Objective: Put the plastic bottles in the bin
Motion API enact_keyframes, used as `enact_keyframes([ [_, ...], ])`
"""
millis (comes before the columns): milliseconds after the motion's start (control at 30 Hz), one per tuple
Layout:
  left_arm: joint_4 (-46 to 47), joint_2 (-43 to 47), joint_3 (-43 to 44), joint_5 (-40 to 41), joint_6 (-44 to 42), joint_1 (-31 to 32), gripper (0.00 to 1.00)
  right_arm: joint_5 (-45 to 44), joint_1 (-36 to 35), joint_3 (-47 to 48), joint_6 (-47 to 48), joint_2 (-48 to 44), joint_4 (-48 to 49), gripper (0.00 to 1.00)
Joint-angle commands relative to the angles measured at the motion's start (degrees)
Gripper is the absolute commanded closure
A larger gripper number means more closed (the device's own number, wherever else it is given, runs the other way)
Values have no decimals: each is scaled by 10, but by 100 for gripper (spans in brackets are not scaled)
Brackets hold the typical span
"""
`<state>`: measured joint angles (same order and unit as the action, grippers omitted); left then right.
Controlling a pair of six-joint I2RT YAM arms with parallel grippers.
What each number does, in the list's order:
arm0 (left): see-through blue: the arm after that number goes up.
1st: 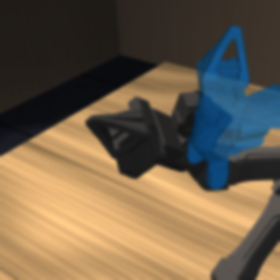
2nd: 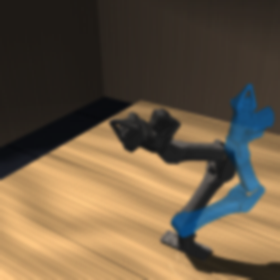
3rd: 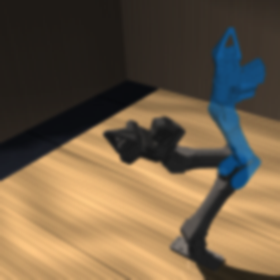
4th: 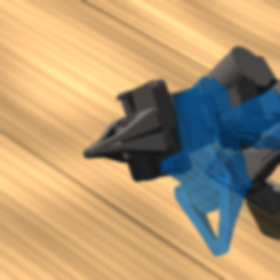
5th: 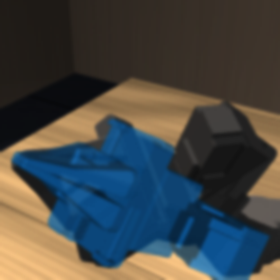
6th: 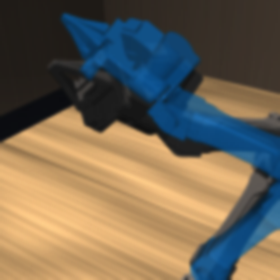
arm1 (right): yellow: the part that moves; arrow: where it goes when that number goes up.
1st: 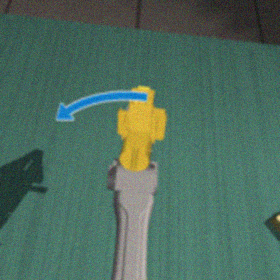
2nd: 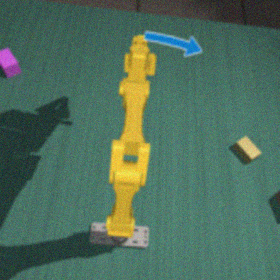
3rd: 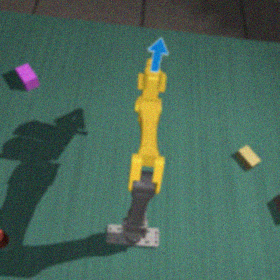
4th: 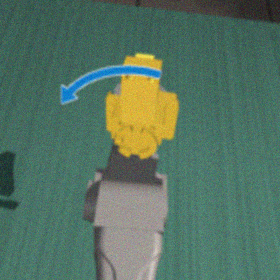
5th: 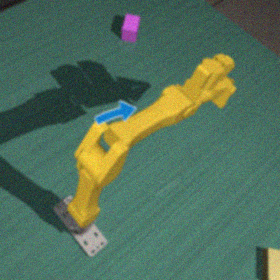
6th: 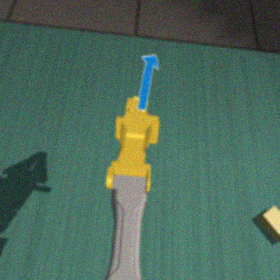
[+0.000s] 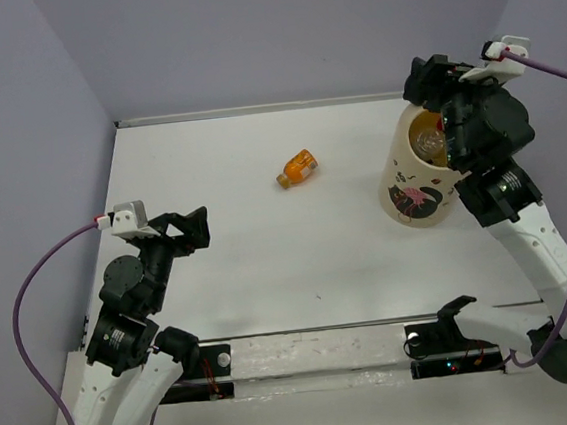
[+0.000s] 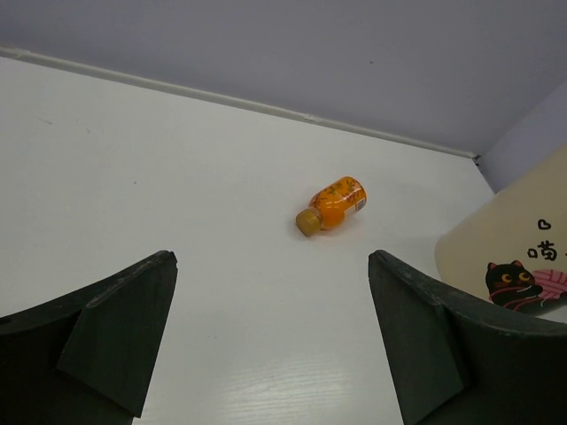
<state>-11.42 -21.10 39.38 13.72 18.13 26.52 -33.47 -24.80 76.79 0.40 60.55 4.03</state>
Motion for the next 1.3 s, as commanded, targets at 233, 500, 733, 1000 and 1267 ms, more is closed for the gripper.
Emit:
enact_keyframes([
  [233,30,-16,16,-23,-6,-12,1,54,-184,81,-190,213,-183,8],
  [500,26,-3,15,-25,-7,-7,1,-83,-204,139,-372,421,-142,0],
  [733,24,9,16,-20,-11,20,1,-122,-170,157,-497,511,-133,0],
  [1000,25,26,17,-19,-14,47,1,-60,-135,159,-556,558,-136,0],
  [1267,24,33,17,-16,-17,66,1,0,-117,207,-577,633,-155,0],
])
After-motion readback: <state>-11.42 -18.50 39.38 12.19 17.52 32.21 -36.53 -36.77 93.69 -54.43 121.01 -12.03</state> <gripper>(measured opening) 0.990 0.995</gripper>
